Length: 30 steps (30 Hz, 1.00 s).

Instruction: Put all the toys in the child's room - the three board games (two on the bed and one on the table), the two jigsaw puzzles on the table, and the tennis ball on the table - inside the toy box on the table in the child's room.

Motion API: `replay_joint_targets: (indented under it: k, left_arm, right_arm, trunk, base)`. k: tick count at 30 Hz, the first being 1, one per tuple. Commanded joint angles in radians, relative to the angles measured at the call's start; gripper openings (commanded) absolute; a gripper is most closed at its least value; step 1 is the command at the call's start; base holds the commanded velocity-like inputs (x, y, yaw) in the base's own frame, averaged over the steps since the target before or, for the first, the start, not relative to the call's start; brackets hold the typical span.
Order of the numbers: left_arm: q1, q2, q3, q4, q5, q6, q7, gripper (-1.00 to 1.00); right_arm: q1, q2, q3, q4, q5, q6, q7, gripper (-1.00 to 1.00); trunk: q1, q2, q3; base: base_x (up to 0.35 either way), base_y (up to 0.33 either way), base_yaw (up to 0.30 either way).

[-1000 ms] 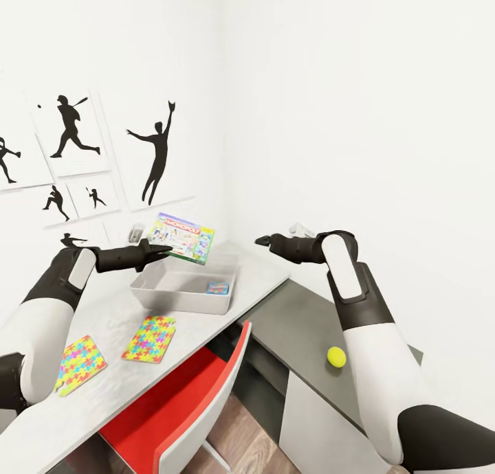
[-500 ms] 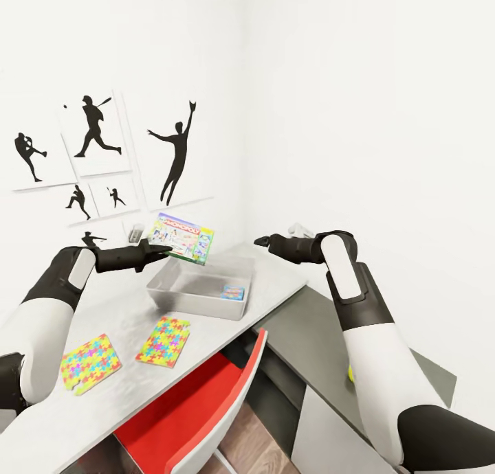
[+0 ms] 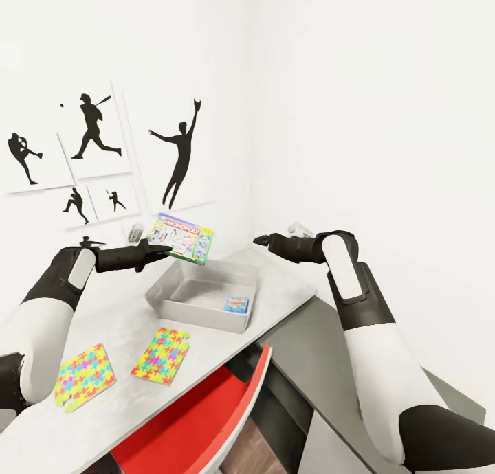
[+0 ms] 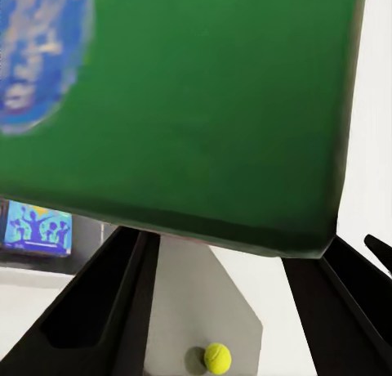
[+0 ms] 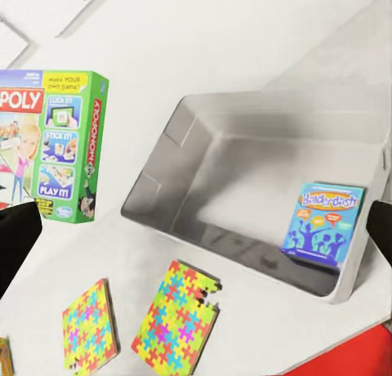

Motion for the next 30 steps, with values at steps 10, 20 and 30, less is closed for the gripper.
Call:
replay_joint_targets:
  k: [10,20,30]
  left_arm:
    - [-0.001,0.0,0.003,0.002,-0.005,0.004,-0.008,-1.0]
    - [-0.001,0.0,0.003,0.002,-0.005,0.004,-0.008,-1.0]
    - [-0.001,0.0,0.003,0.002,-0.004,0.004,-0.008,-1.0]
  right_arm:
    - [-0.001,0.002,0.001,-0.001,-0.011,0.002,-0.009,1.0]
    - [-0.001,0.0,0.001,-0.001,-0.01,0.002,-0.008,1.0]
    - [-0.001,0.0,0.001,-0.001,-0.01,0.002,-0.008,1.0]
  trunk:
    - [0.001,-0.003,-0.002]
    - [0.001,-0.003,-0.002]
    - [0.001,-0.003,-0.002]
  base:
    - [0.028,0.124,0.069]
    - [0.137,-0.085,0.15]
    - [0.119,0.038,0.11]
